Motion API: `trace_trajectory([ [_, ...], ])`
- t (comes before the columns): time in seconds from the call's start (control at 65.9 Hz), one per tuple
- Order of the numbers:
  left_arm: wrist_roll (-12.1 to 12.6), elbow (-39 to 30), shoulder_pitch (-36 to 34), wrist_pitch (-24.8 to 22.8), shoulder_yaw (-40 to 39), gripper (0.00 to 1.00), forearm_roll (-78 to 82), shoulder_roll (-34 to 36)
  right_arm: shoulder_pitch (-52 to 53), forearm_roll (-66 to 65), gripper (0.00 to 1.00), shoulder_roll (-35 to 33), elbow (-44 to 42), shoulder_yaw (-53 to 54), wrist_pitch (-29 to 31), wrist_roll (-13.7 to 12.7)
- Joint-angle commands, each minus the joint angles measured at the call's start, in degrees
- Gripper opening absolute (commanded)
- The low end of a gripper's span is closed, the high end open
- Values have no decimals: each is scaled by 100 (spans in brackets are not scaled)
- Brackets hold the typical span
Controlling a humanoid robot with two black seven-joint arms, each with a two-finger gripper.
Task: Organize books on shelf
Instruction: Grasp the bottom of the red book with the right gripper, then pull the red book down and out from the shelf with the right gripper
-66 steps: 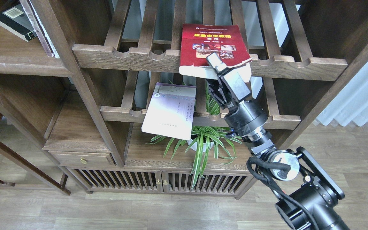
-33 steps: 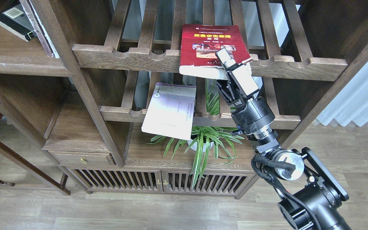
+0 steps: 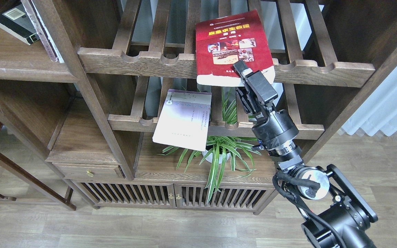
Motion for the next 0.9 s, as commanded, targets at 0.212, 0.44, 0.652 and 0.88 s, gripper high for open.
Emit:
trace_trajectory([
  [0.212, -8, 9, 0, 0, -34, 100, 0, 0, -345, 11, 16, 5, 79, -26, 622, -5],
  [0.44, -25, 184, 0, 0, -34, 100, 0, 0, -1391, 28, 16, -39, 140, 44, 742, -5],
  [0.652, 1, 386, 0, 0, -34, 100, 0, -9, -2261, 238, 16, -382, 184, 501, 742, -5],
  [0.88, -8, 431, -9, 0, -17, 100, 0, -9, -2929, 907, 16, -856, 184, 633, 742, -5],
])
